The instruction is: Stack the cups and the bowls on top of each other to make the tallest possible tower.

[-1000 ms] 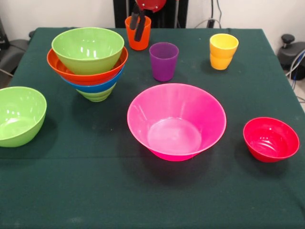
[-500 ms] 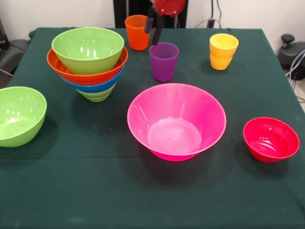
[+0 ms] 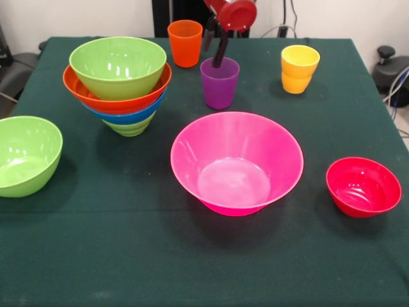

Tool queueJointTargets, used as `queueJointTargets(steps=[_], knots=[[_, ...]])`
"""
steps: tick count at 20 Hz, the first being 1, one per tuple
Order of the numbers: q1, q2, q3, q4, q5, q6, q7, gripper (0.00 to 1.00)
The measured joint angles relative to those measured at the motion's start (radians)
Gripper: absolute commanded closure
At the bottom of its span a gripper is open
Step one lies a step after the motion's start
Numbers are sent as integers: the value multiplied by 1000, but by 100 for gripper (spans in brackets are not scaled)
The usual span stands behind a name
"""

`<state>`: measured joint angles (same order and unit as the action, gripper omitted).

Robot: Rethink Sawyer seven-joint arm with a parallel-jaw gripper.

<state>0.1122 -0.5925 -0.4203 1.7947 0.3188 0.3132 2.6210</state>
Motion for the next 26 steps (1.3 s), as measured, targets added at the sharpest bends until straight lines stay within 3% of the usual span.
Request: queueJointTargets(steps=[11,26], knots=[[-4,42,9,0,0,0,0,0],[-1,32,12,0,0,0,0,0]])
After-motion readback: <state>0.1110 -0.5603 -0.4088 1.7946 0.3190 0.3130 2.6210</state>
